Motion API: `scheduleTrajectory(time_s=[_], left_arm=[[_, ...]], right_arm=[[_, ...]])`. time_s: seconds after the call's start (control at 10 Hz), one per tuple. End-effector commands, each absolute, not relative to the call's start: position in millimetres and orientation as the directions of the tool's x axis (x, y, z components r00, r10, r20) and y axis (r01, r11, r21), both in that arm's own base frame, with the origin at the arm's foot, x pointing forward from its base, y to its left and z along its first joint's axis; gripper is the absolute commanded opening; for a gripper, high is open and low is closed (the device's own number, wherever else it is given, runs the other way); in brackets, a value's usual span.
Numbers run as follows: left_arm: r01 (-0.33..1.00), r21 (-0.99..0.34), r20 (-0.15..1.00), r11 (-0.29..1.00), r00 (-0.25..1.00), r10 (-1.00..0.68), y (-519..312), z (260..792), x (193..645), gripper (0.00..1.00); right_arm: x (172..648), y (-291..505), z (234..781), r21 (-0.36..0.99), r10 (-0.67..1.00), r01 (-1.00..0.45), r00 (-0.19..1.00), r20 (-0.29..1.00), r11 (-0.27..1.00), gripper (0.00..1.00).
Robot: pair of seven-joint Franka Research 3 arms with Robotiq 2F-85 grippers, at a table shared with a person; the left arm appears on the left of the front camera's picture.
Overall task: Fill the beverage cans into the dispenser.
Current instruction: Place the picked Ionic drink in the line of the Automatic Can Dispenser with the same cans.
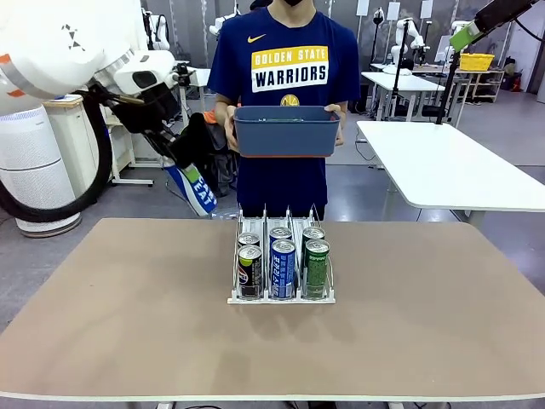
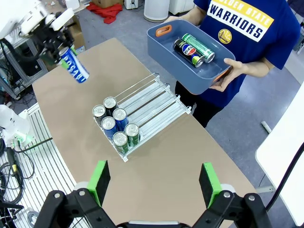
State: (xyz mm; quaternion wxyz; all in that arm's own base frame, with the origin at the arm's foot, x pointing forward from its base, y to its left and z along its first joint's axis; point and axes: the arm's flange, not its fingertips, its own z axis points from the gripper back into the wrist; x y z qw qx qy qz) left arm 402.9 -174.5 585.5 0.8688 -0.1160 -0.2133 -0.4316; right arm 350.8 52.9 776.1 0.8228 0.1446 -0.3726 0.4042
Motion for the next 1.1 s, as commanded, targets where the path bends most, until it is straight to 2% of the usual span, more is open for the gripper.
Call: scheduleTrajectory(time_s=[0.0,0.3,0.6,0.7,1.0], left_arm=[[0.787,0.001,0.491,0.617,0.537,-0.686,-191,575,362,0.57],[0.811,-0.041,0.513,0.583,0.518,-0.684,-237,561,328,0.57],[0.85,-0.11,0.534,0.515,0.487,-0.691,-258,551,328,0.57],[0.836,-0.045,0.495,0.546,0.493,-0.715,-253,553,317,0.57],[0.843,-0.065,0.496,0.534,0.491,-0.716,-261,547,317,0.57]], right_arm=[[350,53,776,-0.063,0.558,-0.773,0.396,0.73,0.631,1.0],[350,53,776,-0.063,0.558,-0.773,0.396,0.73,0.631,1.0],[350,53,776,-0.063,0.558,-0.773,0.396,0.73,0.631,1.0],[350,53,776,-0.063,0.558,-0.773,0.396,0.73,0.631,1.0],[350,53,776,-0.063,0.558,-0.773,0.396,0.73,0.631,1.0]])
